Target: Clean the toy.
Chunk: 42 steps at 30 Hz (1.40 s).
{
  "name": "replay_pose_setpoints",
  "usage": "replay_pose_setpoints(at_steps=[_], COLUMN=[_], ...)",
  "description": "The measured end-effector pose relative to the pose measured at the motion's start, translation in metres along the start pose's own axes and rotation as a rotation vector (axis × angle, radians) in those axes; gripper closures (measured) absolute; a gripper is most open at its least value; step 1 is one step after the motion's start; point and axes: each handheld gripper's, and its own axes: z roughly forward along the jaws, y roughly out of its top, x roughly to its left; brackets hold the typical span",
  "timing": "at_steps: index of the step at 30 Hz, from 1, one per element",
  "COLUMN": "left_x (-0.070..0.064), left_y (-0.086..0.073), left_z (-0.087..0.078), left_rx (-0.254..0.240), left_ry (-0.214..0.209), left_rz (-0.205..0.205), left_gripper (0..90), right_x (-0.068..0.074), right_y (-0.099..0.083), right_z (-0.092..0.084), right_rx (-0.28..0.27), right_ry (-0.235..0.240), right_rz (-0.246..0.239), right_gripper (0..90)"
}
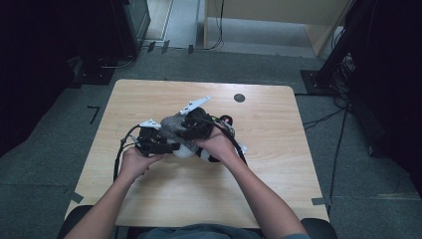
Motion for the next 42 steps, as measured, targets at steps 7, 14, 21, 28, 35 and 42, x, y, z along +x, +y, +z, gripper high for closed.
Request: replay_pose_setpoints(at_steps=[7, 14, 21, 28, 35, 42], left_x=[0.001, 0.000, 0.001, 0.001, 0.000, -0.002], left_y=[0.000, -0.001, -0.001, 0.000, 0.000, 0.000], left_z=[0.000, 0.000, 0.000, 0.000, 0.000, 0.002], left_rx=[0.011, 0.019, 0.020, 0.023, 0.019, 0.022], left_ry=[0.004, 0.001, -0.004, -0.008, -0.012, -0.019], left_rz=[-0.004, 0.001, -0.004, -0.012, -0.013, -0.004], left_gripper=[42.0, 42.5, 42.3, 42.2, 42.2, 42.2], right_x=[0.012, 0.016, 0.020, 0.020, 0.018, 0.017], right_y=[0.002, -0.001, -0.008, -0.023, -0.035, -0.047], right_z=[0.019, 0.016, 0.008, -0.004, -0.015, -0.025], right_rx=[0.035, 0.055, 0.080, 0.076, 0.076, 0.059], right_ry=[-0.060, -0.082, -0.059, -0.069, -0.064, -0.060], right_rz=[-0.089, -0.125, -0.152, -0.186, -0.184, -0.179], right_gripper=[62.6, 73.5, 74.3, 74.4, 74.9, 75.1])
